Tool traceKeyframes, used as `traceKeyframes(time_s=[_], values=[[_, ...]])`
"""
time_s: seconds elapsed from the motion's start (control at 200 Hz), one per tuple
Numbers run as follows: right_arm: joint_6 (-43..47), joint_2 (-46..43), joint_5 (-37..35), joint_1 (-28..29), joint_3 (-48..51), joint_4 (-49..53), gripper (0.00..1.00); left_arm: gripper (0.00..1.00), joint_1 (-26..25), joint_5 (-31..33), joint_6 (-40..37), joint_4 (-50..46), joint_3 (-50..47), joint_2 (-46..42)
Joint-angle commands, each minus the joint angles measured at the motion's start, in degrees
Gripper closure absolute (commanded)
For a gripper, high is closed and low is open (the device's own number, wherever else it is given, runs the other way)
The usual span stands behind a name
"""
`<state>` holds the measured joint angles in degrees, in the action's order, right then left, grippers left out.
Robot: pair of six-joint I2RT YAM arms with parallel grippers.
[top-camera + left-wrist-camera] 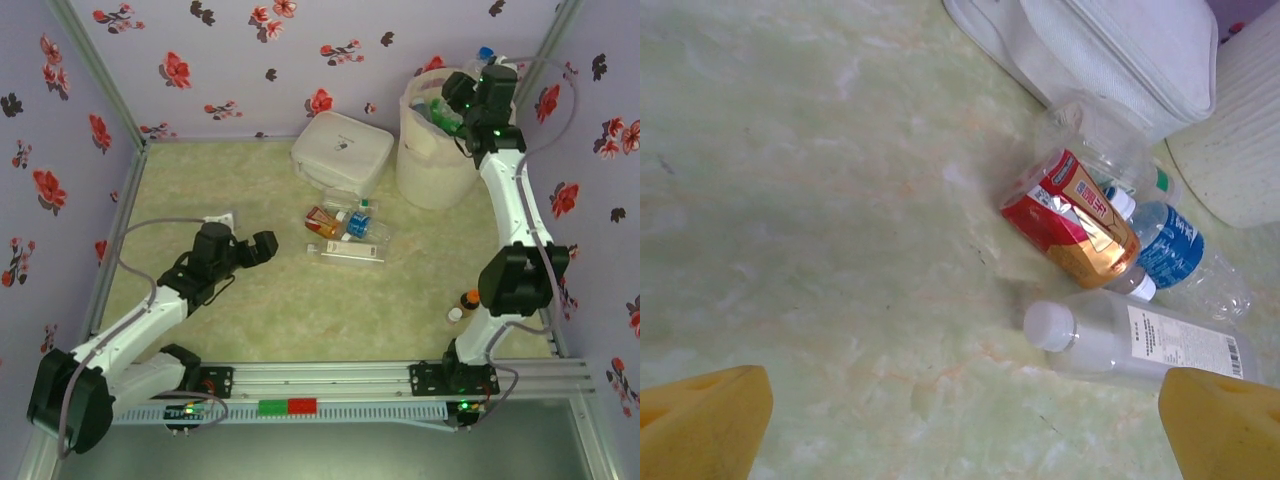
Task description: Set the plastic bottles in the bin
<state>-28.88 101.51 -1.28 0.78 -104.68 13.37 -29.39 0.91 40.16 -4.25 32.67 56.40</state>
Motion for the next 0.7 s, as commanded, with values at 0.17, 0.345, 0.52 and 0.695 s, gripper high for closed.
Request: traceKeyframes(time_s=[0.17, 0.345, 0.52, 0.695], values=[[0.83, 4.83, -0.4, -0.24, -3.17, 4.56, 0.53, 0.0, 2.57, 3.64, 0.54, -3.15, -2.08, -5.91], [1.59, 5.41, 0.22, -0.24, -5.44, 6.31, 0.31, 0.0, 3.36, 4.08, 0.26, -4.7, -1.95, -7.96], [3.23, 3.76, -0.16, -0.18, -8.58, 8.41, 0.0, 0.0, 3.75, 4.23, 0.9, -4.07, -2.42, -8.07], [6.0, -1.2, -0.37, 1.07, -7.82, 8.81, 0.0, 0.0, 4.07, 4.23, 1.66, -3.16, -2.17, -7.17]])
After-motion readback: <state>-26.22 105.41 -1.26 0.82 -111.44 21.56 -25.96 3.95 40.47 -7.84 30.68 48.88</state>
